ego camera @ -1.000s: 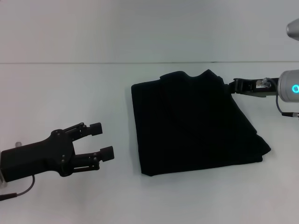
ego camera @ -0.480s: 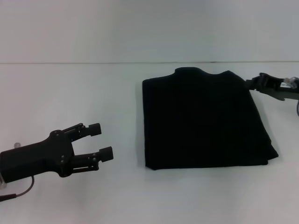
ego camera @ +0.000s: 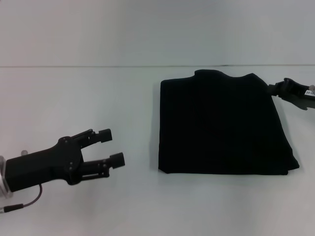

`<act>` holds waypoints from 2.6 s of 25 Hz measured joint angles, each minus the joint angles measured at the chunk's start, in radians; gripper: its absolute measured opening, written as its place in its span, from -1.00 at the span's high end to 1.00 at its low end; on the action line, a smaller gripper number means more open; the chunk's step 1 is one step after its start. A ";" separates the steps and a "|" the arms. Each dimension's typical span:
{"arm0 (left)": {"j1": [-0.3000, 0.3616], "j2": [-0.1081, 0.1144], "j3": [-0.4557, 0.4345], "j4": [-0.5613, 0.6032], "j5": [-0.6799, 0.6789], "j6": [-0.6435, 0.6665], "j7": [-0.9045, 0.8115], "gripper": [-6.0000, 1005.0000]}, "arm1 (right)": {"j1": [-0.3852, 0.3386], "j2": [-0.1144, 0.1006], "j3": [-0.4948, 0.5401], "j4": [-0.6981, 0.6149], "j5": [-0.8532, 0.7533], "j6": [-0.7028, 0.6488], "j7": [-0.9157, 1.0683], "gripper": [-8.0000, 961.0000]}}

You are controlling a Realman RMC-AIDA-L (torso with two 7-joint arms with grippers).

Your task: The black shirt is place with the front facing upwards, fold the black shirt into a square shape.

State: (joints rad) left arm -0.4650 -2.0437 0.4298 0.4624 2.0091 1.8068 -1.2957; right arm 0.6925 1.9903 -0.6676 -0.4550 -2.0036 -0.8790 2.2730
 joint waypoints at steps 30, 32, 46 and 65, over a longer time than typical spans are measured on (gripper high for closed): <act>-0.054 -0.014 -0.110 -0.094 -0.033 -0.056 -0.051 -0.89 | -0.119 0.019 0.162 0.058 0.178 0.020 -0.221 0.62; -0.052 -0.015 -0.111 -0.094 -0.041 -0.060 -0.051 -0.89 | -0.116 0.006 0.158 0.056 0.180 0.014 -0.236 0.45; -0.054 -0.008 -0.110 -0.093 -0.052 -0.098 -0.069 -0.89 | -0.001 0.030 0.086 0.081 0.173 0.161 -0.319 -0.37; -0.048 -0.007 -0.106 -0.092 -0.052 -0.090 -0.088 -0.89 | 0.005 0.049 0.023 0.072 0.174 0.188 -0.344 0.12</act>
State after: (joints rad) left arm -0.5128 -2.0508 0.3238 0.3700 1.9573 1.7165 -1.3834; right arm 0.6970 2.0392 -0.6444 -0.3833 -1.8295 -0.6910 1.9286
